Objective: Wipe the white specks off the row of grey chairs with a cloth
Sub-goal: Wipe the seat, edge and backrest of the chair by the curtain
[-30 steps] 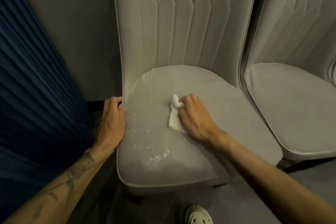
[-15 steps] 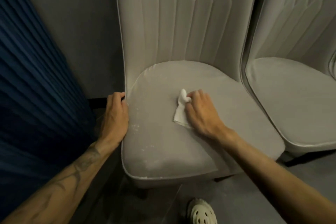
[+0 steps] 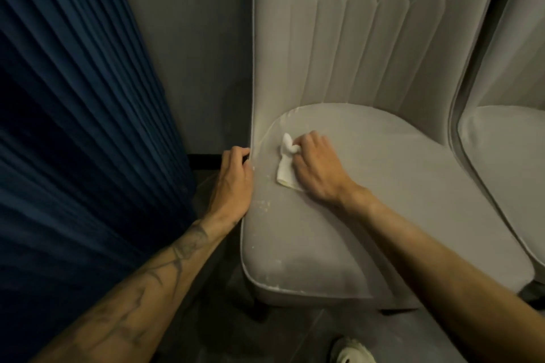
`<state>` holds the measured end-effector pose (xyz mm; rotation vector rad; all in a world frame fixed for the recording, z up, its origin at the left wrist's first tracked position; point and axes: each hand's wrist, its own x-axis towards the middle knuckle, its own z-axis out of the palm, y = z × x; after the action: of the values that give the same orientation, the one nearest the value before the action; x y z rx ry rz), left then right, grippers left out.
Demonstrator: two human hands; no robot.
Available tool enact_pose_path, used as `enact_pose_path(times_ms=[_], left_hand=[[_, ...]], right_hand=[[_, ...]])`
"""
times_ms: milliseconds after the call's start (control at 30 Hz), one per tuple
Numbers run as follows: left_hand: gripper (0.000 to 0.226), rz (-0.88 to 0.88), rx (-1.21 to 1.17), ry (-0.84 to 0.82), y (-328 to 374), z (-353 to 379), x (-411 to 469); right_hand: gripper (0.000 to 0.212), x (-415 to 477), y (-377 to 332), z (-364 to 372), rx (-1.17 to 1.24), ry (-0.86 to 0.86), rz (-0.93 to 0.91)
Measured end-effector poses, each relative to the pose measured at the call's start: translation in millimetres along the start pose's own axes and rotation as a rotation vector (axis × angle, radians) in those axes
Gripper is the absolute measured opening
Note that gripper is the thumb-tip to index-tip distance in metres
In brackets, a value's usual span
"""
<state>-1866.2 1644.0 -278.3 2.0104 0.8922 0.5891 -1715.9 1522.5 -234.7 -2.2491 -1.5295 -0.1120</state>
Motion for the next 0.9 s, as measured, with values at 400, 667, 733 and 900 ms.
enact_pose_path(times_ms=[400,667,733,900], left_hand=[[0.034,-0.152,-0.288,-0.116,-7.2,-24.4,-2.0],[0.025,-0.159,-0.271,-0.019,-6.2,-11.4,-1.0],[0.027,-0.146,-0.209,-0.035,-4.8,-9.5,-4.6],[0.031,-0.143,-0.112,-0.031,1.0,-13.6,-6.3]], right_hand=[[0.027,41.3,-19.6,18.0,-0.012,-0.054,-0.078],[0.019,-99.9,-90.3,-11.4,0.164,-0.336,-0.53],[0.015,-118.4,-97.1,-21.8,0.249,-0.478,-0.572],[0.019,-81.7,-97.0,-14.3,0.095,-0.23,-0.423]])
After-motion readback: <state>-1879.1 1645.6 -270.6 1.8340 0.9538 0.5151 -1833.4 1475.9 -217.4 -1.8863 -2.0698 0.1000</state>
